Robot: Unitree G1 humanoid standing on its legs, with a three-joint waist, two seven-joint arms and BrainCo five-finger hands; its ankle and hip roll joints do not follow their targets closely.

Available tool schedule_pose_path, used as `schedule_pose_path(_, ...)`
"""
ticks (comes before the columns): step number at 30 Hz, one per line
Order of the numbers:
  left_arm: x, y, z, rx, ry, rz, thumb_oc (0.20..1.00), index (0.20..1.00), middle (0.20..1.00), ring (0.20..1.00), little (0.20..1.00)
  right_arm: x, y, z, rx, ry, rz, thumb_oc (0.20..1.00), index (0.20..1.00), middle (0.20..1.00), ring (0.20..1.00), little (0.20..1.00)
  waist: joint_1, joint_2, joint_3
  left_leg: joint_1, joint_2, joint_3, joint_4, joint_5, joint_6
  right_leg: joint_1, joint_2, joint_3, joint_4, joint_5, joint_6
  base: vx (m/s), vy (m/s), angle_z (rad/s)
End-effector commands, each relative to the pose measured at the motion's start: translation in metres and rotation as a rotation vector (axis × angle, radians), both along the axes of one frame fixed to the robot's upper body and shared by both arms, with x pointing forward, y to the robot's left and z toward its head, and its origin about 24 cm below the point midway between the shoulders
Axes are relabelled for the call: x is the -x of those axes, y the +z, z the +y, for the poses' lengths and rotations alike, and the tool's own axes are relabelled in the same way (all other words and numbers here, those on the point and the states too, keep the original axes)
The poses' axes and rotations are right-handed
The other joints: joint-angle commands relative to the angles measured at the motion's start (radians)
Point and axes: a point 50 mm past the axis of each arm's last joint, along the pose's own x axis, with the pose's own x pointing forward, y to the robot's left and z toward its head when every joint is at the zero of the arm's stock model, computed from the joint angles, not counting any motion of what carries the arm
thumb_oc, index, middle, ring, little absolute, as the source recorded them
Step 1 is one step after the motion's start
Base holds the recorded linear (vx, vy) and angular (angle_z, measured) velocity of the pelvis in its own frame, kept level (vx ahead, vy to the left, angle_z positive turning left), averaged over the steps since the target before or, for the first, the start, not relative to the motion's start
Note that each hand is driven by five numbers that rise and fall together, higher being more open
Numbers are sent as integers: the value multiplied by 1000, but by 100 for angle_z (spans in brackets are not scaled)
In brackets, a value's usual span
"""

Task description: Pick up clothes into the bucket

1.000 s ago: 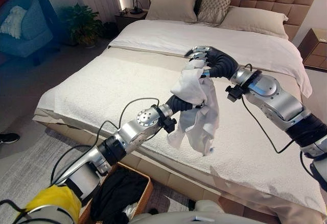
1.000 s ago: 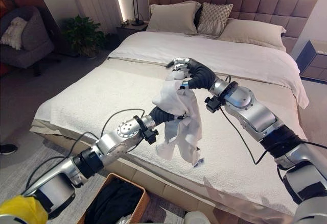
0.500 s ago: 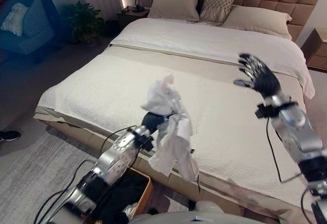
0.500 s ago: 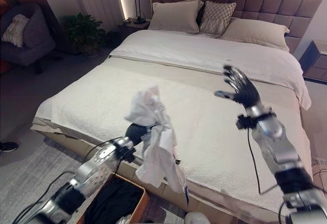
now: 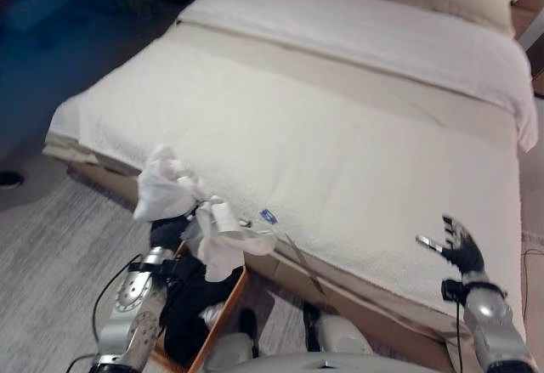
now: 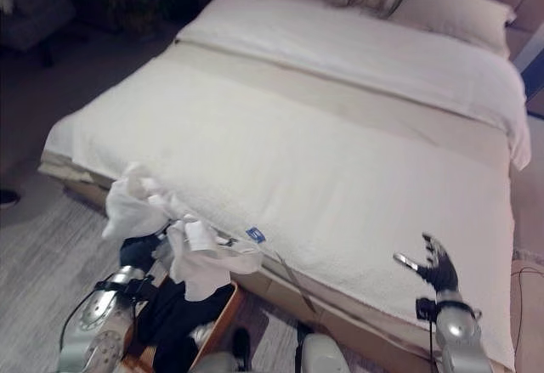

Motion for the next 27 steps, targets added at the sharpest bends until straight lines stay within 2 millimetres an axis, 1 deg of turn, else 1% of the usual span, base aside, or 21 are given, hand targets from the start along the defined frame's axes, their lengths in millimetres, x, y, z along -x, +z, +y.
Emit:
schedule_pose_path(1, 2, 24, 32, -212, 155, -131, 200, 200, 200, 200, 200, -20, 18, 6, 92, 95, -91, 1000, 1000, 1000, 1000, 1000, 10, -39, 9, -114, 1, -45, 140, -69, -20, 26, -57, -11, -38, 25, 61, -63, 8, 4)
schedule_pose_path(2, 2, 24, 32, -214, 156, -131, 200, 200, 200, 200, 200, -20, 18, 6, 91, 96, -91, 1000, 1000, 1000, 1000, 1000, 9, -39, 8, -116, 1, -45, 141, -69, -20, 24, -57, -11, -37, 24, 61, -98, 17, 4)
schedule_pose_path(3, 7, 18, 48, -304, 248, -94, 200, 200, 200, 200, 200, -13, 3, 12, 45, 72, -53, 1000, 1000, 1000, 1000, 1000, 12, -42, 26, -133, 2, -46, 151, -67, -20, 5, -57, -10, -30, 28, 62, -36, 9, 1)
schedule_pose_path(4, 7, 18, 48, -305, 249, -95, 200, 200, 200, 200, 200, -14, 3, 13, 45, 73, -54, 1000, 1000, 1000, 1000, 1000, 12, -42, 26, -135, 2, -46, 152, -68, -20, 4, -57, -9, -29, 28, 62, -67, 23, 2)
schedule_pose_path(5, 12, 12, 62, -440, 307, -43, 200, 200, 200, 200, 200, -7, -9, 19, 16, 68, -20, 1000, 1000, 1000, 1000, 1000, 14, -45, 44, -151, 4, -44, 162, -67, -22, -14, -55, -8, -19, 29, 64, -32, 13, 1)
schedule_pose_path(6, 11, 12, 62, -442, 307, -44, 200, 200, 200, 200, 200, -7, -9, 19, 15, 68, -20, 1000, 1000, 1000, 1000, 1000, 14, -46, 44, -152, 4, -44, 163, -67, -22, -15, -55, -8, -18, 29, 64, -54, 35, 3)
schedule_pose_path(7, 11, 10, 70, -538, 338, -17, 200, 200, 200, 200, 200, -1, -22, 22, -2, 51, 22, 1000, 1000, 1000, 1000, 1000, 15, -47, 60, -167, 5, -41, 177, -68, -23, -29, -57, -5, -8, 31, 65, -38, 28, 1)
schedule_pose_path(10, 11, 4, 80, -690, 375, 33, 200, 200, 200, 200, 200, 5, -37, 28, 3, 46, 85, 1000, 1000, 1000, 1000, 1000, 15, -54, 91, -196, 10, -43, 201, -69, -25, -56, -57, 0, 7, 34, 67, -56, 30, 0)
schedule_pose_path(12, 10, -2, 87, -792, 386, 78, 200, 200, 200, 200, 200, 4, -40, 29, 23, 55, 104, 1000, 1000, 1000, 1000, 1000, 13, -61, 113, -216, 11, -41, 218, -69, -27, -77, -58, 3, 17, 35, 69, -51, 15, -1)
schedule_pose_path(13, 9, -2, 87, -792, 386, 76, 200, 200, 200, 200, 200, 4, -40, 29, 23, 55, 102, 1000, 1000, 1000, 1000, 1000, 13, -61, 113, -219, 11, -41, 221, -70, -27, -80, -58, 3, 19, 35, 69, -60, 25, -3)
schedule_pose_path(14, 6, -6, 92, -847, 396, 109, 200, 200, 200, 200, 200, 5, -45, 29, 47, 58, 131, 1000, 1000, 1000, 1000, 1000, 10, -70, 137, -243, 16, -39, 240, -70, -28, -106, -57, 9, 30, 38, 70, -52, 23, -3)
schedule_pose_path(15, 6, -9, 95, -876, 407, 133, 200, 200, 200, 200, 200, 5, -47, 31, 55, 68, 149, 1000, 1000, 1000, 1000, 1000, 10, -75, 146, -251, 16, -40, 247, -70, -28, -116, -55, 11, 35, 39, 69, -73, 28, -9)
schedule_pose_path(16, 4, -15, 99, -880, 430, 166, 200, 200, 200, 200, 200, 4, -49, 32, 69, 84, 162, 1000, 1000, 1000, 1000, 1000, 10, -83, 162, -267, 21, -38, 267, -77, -29, -129, -52, 15, 45, 37, 68, -32, 14, -5)
schedule_pose_path(17, 4, -15, 99, -881, 430, 165, 200, 200, 200, 200, 200, 4, -49, 32, 69, 83, 161, 1000, 1000, 1000, 1000, 1000, 9, -84, 160, -270, 20, -38, 264, -72, -29, -132, -53, 15, 43, 41, 68, -71, 0, -6)
schedule_pose_path(18, -2, -16, 101, -872, 453, 175, 200, 200, 200, 200, 200, 1, -50, 32, 77, 71, 165, 1000, 1000, 1000, 1000, 1000, 9, -99, 178, -300, 22, -40, 279, -70, -29, -158, -48, 16, 49, 43, 67, -61, -4, -3)
schedule_pose_path(20, -5, -24, 107, -816, 521, 229, 200, 200, 200, 200, 200, -1, -53, 34, 79, 60, 175, 1000, 1000, 1000, 1000, 1000, 9, -117, 207, -329, 30, -43, 302, -75, -29, -183, -41, 17, 61, 45, 66, -72, -9, -3)
schedule_pose_path(21, -10, -20, 107, -829, 524, 214, 200, 200, 200, 200, 200, -6, -52, 37, 82, 67, 165, 1000, 1000, 1000, 1000, 1000, 7, -126, 215, -344, 32, -43, 306, -71, -29, -197, -40, 18, 61, 50, 65, -70, -15, -6)
schedule_pose_path(23, -16, -16, 116, -853, 550, 229, 200, 200, 200, 200, 200, -13, -49, 42, 95, 97, 149, 1000, 1000, 1000, 1000, 1000, 10, -144, 240, -373, 41, -46, 332, -78, -30, -220, -32, 21, 71, 52, 64, -66, -23, -7)
schedule_pose_path(24, -19, -14, 122, -854, 581, 246, 200, 200, 200, 200, 200, -19, -47, 45, 96, 113, 134, 1000, 1000, 1000, 1000, 1000, 7, -158, 250, -388, 46, -45, 341, -78, -31, -234, -26, 24, 72, 56, 64, -45, -21, -7)
schedule_pose_path(26, -19, -14, 122, -854, 581, 246, 200, 200, 200, 200, 200, -19, -47, 45, 96, 113, 134, 1000, 1000, 1000, 1000, 1000, 7, -158, 250, -388, 46, -45, 341, -78, -31, -234, -26, 24, 72, 55, 64, -47, -23, -6)
schedule_pose_path(27, -27, -1, 135, -886, 631, 242, 200, 200, 200, 200, 200, -36, -37, 53, 100, 133, 69, 1000, 1000, 1000, 1000, 1000, 4, -202, 279, -435, 62, -45, 373, -82, -33, -270, -7, 29, 66, 73, 64, -87, -55, -4)
